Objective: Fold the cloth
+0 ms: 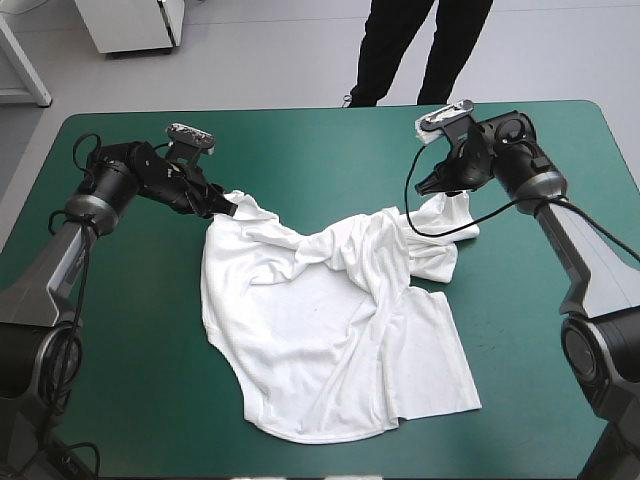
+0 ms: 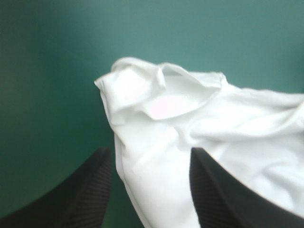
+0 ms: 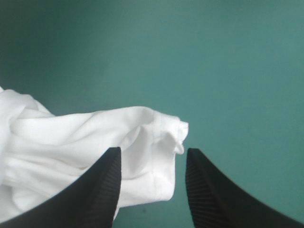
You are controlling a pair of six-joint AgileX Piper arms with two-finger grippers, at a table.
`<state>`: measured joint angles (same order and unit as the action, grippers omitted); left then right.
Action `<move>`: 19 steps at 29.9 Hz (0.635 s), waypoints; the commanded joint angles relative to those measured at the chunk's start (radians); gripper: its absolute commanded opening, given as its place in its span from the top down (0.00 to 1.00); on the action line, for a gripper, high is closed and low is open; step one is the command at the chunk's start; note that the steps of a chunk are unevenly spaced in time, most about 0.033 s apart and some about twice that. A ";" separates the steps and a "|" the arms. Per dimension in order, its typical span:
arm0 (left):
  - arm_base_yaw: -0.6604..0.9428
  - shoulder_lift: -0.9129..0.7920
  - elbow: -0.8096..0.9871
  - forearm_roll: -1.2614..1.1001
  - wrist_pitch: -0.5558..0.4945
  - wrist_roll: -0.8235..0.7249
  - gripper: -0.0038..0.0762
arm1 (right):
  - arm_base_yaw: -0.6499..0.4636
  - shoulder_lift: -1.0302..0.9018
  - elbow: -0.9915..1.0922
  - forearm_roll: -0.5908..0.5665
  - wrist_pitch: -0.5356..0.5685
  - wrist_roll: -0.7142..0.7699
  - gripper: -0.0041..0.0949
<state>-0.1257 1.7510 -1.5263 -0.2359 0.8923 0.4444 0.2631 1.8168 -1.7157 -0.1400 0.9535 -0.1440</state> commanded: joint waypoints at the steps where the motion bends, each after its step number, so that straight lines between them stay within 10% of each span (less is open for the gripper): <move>1: -0.001 -0.072 -0.078 -0.009 0.138 -0.054 0.47 | -0.007 -0.101 -0.033 0.050 0.013 -0.018 0.50; 8: -0.001 -0.192 -0.109 -0.009 0.398 -0.131 0.47 | 0.012 -0.320 0.027 0.177 0.037 -0.017 0.50; 19: -0.001 -0.354 0.190 -0.004 0.394 -0.144 0.47 | 0.018 -0.622 0.397 0.240 0.143 0.033 0.50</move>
<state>-0.1257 1.4376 -1.4012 -0.2230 1.2395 0.3138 0.2793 1.2621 -1.3553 0.0685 1.1032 -0.1186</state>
